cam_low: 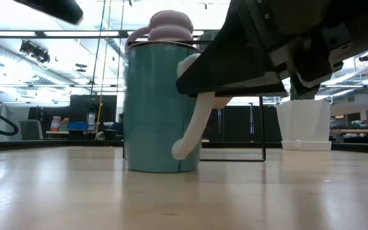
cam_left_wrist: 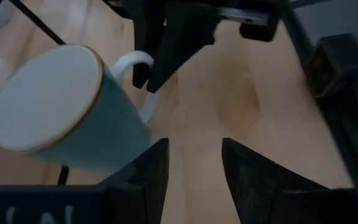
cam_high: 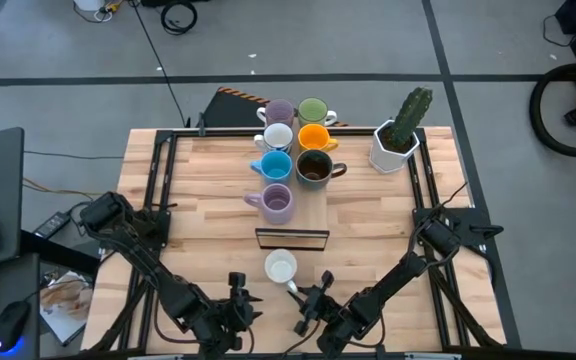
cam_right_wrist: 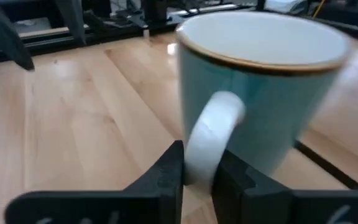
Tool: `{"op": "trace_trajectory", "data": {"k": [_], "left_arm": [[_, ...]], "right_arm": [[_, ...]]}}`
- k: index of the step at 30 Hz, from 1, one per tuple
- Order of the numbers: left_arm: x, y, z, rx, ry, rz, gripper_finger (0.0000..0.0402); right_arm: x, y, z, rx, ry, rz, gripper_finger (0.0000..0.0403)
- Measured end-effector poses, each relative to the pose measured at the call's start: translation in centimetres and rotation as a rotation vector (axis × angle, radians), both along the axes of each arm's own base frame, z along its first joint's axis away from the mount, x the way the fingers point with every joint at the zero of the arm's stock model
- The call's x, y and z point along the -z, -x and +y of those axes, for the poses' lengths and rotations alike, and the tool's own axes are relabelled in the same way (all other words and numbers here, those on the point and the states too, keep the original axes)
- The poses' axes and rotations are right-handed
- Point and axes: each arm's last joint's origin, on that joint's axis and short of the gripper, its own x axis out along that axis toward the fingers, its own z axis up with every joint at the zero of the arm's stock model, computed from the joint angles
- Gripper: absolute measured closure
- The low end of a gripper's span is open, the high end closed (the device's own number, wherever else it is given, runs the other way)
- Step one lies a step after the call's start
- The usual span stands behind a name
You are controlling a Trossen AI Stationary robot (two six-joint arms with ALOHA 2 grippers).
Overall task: Place coffee mugs
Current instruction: Put the light green mug on the shelf
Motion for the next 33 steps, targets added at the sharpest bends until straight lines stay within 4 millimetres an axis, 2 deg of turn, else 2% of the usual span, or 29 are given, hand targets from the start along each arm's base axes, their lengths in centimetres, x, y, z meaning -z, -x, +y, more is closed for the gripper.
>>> {"op": "trace_trajectory", "data": {"k": [9, 22, 33], "left_arm": [[-2.3, 1.5, -0.3, 0.017, 0.055, -0.049, 0.0246], [-2.3, 1.9, -0.3, -0.006, 0.035, -0.06, 0.0246], [-2.3, 1.4, 0.0, -0.014, 0.045, -0.053, 0.0246]], "right_arm": [[-2.1, 0.8, -0.5, -0.002, -0.006, 0.05, 0.0364], [-2.8, 2.7, 0.4, -0.083, 0.019, 0.151, 0.0366], [-8.9, 6.0, 2.3, -0.239, 0.103, 0.132, 0.0365]]}}
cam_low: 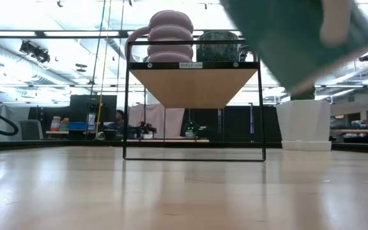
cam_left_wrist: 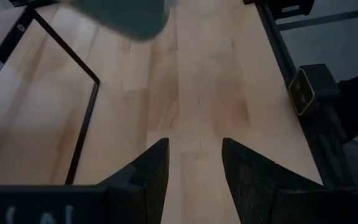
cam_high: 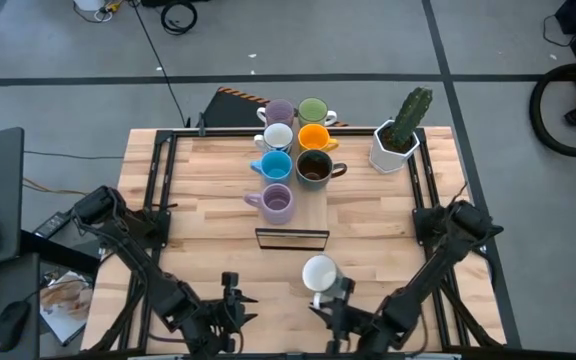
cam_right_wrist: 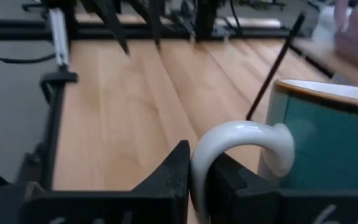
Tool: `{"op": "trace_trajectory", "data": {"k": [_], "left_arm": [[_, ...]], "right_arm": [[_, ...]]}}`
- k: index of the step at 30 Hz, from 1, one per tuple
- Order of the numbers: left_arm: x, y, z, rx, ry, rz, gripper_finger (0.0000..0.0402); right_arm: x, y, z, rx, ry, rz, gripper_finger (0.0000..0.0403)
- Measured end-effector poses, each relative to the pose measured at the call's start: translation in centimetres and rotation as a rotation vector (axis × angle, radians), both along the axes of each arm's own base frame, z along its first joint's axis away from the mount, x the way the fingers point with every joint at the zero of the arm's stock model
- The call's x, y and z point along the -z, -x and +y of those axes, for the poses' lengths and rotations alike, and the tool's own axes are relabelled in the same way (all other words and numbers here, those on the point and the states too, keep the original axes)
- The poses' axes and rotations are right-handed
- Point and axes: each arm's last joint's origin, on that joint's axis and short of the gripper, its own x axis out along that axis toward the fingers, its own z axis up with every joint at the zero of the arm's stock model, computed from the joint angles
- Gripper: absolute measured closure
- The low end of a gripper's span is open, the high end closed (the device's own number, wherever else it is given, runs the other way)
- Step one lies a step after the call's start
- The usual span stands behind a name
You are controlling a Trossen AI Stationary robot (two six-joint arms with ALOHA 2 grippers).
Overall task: Place coffee mugs
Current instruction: Put the light green mug on the shelf
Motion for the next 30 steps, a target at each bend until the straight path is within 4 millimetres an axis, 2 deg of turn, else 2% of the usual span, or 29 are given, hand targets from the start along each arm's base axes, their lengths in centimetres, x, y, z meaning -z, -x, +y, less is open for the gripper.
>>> {"op": "trace_trajectory", "data": {"k": [7, 12, 17, 21, 25, 30], "left_arm": [[0.0, -0.3, 0.1, 0.016, -0.025, -0.002, 0.0246], [-0.1, -0.4, -0.1, 0.07, -0.019, 0.01, 0.0246], [-0.3, -0.5, -0.5, 0.151, -0.027, 0.009, 0.0246], [-0.5, -0.7, -0.7, 0.207, -0.023, 0.002, 0.0246], [-0.6, -1.0, -0.5, 0.217, -0.019, 0.003, 0.0246], [-0.5, -1.2, -0.3, 0.229, -0.004, 0.019, 0.0246]], "right_arm": [[-4.8, 1.8, -0.4, -0.083, 0.059, -0.03, 0.0365], [-7.4, 3.0, -1.9, -0.117, 0.105, -0.042, 0.0365], [-8.5, 4.3, -4.1, -0.168, 0.108, -0.098, 0.0365], [-8.9, 4.6, -6.1, -0.309, 0.08, -0.216, 0.0365], [-8.6, 4.9, -9.1, -0.446, 0.058, -0.326, 0.0365], [-8.5, 5.2, -12.5, -0.506, 0.061, -0.377, 0.0365]]}}
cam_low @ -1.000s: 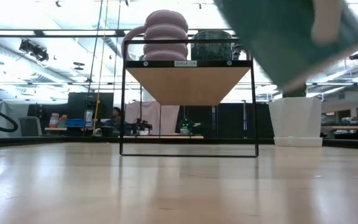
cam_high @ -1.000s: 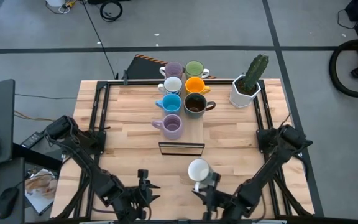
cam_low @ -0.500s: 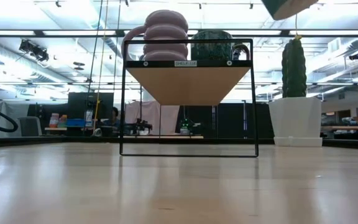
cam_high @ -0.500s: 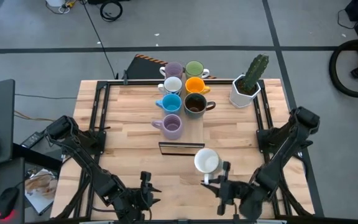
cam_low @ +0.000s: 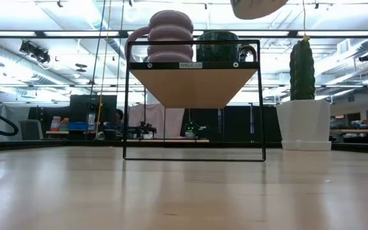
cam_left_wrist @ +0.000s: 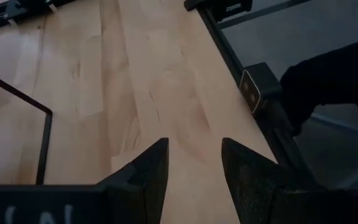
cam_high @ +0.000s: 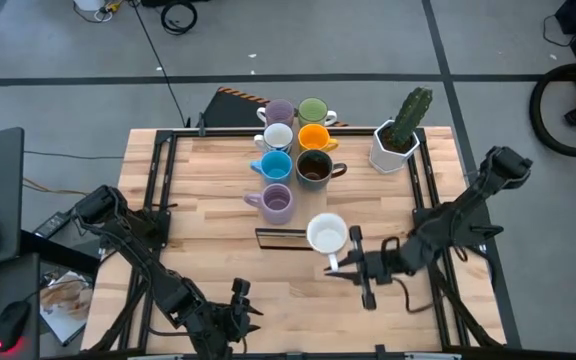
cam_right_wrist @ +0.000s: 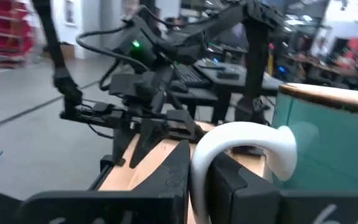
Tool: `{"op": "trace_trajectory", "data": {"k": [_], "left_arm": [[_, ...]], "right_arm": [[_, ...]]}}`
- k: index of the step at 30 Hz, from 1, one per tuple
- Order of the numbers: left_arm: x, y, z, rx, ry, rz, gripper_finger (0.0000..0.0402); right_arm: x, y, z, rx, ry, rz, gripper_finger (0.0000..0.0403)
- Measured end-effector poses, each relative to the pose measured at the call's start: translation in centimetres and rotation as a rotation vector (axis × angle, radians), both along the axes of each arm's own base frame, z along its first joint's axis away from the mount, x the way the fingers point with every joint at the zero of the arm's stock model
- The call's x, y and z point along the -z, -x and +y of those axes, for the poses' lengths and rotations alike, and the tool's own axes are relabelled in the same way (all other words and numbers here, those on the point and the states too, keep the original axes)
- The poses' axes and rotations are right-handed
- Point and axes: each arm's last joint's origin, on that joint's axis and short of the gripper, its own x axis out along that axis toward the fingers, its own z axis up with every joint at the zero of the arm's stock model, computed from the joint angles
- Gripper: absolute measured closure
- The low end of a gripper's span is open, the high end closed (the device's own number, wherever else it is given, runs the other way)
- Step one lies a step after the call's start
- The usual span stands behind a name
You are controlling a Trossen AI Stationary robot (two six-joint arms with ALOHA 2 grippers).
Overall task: Place coffee mugs
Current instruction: Put the light green mug on the shelf
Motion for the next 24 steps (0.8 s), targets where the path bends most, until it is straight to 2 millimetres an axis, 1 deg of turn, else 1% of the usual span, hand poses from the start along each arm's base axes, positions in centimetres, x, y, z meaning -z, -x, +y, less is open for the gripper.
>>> {"op": "trace_trajectory", "data": {"k": [3, 6, 11, 19, 24], "left_arm": [[0.0, 0.0, 0.1, 0.003, -0.007, 0.002, 0.0246], [0.0, -0.2, 0.2, -0.001, -0.008, 0.004, 0.0246], [0.1, -0.4, 0.5, -0.01, -0.01, 0.006, 0.0246], [0.1, -0.3, 0.4, -0.007, -0.003, 0.012, 0.0246], [0.1, -0.3, 0.4, -0.009, -0.004, 0.015, 0.0246]], "right_arm": [[0.2, -0.1, -1.4, -0.057, 0.022, -0.028, 0.0365], [0.4, -0.6, -2.9, -0.095, 0.017, -0.06, 0.0365], [1.1, -1.8, -5.1, -0.08, 0.019, -0.064, 0.0365], [1.2, -2.8, -7.4, -0.07, 0.029, -0.063, 0.0365], [2.2, -2.7, -8.6, -0.088, 0.024, -0.068, 0.0365]]}}
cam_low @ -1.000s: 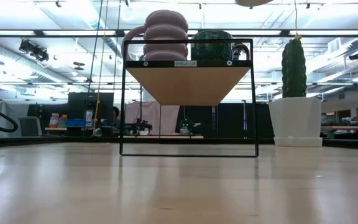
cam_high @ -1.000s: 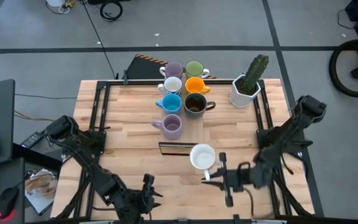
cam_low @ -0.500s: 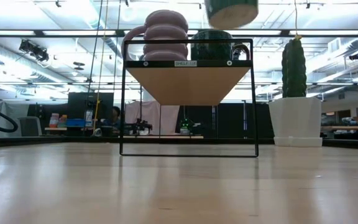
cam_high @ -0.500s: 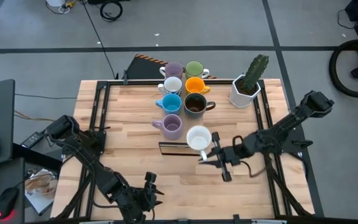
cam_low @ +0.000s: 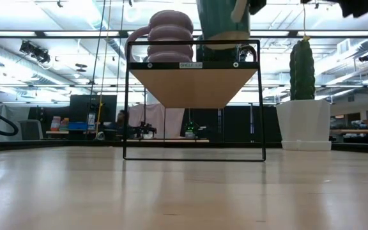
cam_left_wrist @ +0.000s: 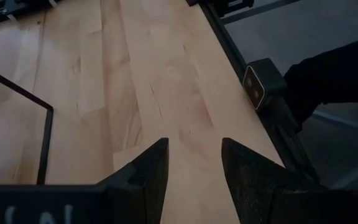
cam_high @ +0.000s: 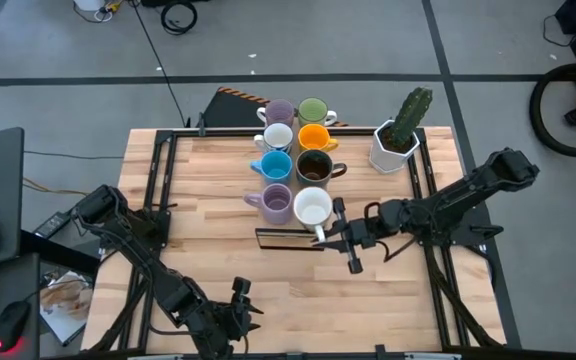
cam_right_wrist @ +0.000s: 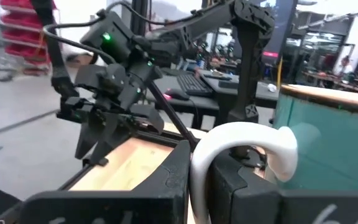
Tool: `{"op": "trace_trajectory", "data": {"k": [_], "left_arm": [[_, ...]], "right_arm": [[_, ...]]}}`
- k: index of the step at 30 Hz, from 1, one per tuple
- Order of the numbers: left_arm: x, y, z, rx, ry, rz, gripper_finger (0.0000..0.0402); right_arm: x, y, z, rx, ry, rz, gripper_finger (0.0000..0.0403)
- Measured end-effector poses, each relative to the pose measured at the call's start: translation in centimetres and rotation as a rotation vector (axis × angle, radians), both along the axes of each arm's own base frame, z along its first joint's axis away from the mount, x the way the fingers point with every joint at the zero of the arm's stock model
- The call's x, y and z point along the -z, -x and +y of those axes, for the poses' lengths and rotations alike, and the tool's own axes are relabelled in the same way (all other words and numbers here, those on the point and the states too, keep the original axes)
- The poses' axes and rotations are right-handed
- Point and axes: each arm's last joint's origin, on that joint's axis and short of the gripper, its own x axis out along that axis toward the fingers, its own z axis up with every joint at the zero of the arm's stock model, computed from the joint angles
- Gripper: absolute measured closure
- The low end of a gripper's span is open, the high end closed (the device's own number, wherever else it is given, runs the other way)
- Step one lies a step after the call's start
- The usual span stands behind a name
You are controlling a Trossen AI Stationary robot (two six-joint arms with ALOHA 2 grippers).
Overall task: Place coffee mugs
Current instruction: Put the light green mug on the shelf
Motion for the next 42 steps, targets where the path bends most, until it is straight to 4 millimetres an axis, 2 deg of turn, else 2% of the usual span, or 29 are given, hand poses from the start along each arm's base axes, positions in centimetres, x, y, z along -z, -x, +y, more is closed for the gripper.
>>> {"op": "trace_trajectory", "data": {"k": [6, 20, 27, 42], "left_arm": [[0.0, 0.0, 0.0, 0.0, -0.003, 0.003, 0.0246], [0.0, 0.0, 0.1, -0.001, -0.004, 0.004, 0.0246], [0.0, 0.0, 0.1, -0.001, -0.004, 0.004, 0.0246], [0.0, 0.0, 0.1, -0.001, -0.005, 0.004, 0.0246]], "right_arm": [[1.5, 0.7, -1.3, 0.003, -0.036, -0.029, 0.0365], [3.2, 1.4, -2.7, -0.091, -0.07, -0.007, 0.0365], [3.5, 1.6, -3.7, -0.144, -0.108, -0.016, 0.0365], [3.5, 1.6, -3.8, -0.146, -0.116, -0.01, 0.0365]]}}
